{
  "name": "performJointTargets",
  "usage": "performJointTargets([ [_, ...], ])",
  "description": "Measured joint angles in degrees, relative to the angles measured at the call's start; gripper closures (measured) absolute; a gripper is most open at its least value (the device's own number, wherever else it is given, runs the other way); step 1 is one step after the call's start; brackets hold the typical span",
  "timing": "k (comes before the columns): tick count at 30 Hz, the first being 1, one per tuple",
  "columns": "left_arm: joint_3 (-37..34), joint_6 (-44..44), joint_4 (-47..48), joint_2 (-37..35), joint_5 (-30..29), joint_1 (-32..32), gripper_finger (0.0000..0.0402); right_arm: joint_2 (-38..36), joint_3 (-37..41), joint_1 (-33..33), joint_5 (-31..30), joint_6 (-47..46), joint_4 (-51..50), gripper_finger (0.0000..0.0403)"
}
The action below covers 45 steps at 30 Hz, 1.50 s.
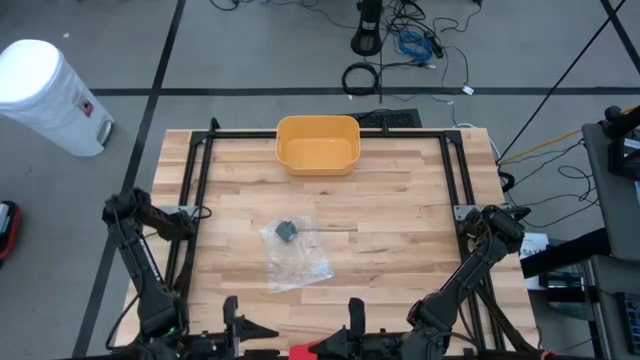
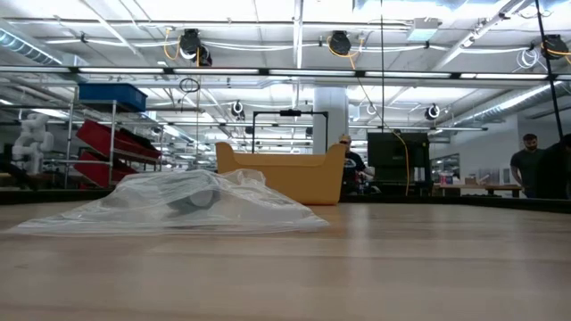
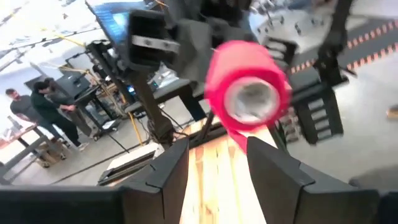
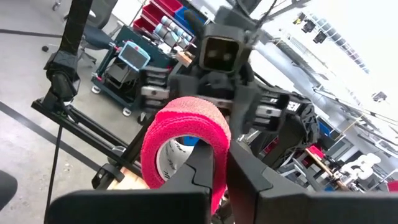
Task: Roll bandage
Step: Roll the red bandage
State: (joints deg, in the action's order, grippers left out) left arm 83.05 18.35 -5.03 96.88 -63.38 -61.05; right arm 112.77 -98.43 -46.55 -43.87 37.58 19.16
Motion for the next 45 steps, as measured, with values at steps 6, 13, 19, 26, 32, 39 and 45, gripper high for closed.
performJointTargets([
  [6, 0.00, 0.36, 1.91, 1.52, 0.22, -0.61, 0.0233, 0.00, -1.22, -0.89, -0.04, 0.78, -0.05, 0.0385],
  [13, 0.00, 7.30, 3.05, 4.69, 0.35, -1.92, 0.0233, 0.00, -2.18, -2.23, -0.02, 1.30, -0.16, 0.0385],
  [19, -0.01, 15.54, 2.90, 7.97, 2.16, -2.30, 0.0233, 0.00, -2.43, -2.82, 0.04, 1.58, -0.19, 0.0385],
  [26, 0.00, 20.35, 2.30, 10.44, 2.19, -1.98, 0.0233, 0.00, -2.43, -2.80, -0.03, 1.44, -0.13, 0.0385],
  [32, 0.00, 38.40, 0.98, 14.11, -3.19, -1.78, 0.0233, 0.00, -2.43, -2.80, -0.03, 1.25, -0.09, 0.0385],
  [39, 0.00, 63.90, -12.36, 17.93, -7.34, 0.12, 0.0233, 0.00, -2.43, -2.80, -0.05, 0.68, 0.79, 0.0385],
  [45, 2.24, 69.43, -13.10, 17.93, -5.63, 2.29, 0.0233, -0.04, -2.45, -2.69, -0.10, 0.60, 4.14, 0.0385],
])
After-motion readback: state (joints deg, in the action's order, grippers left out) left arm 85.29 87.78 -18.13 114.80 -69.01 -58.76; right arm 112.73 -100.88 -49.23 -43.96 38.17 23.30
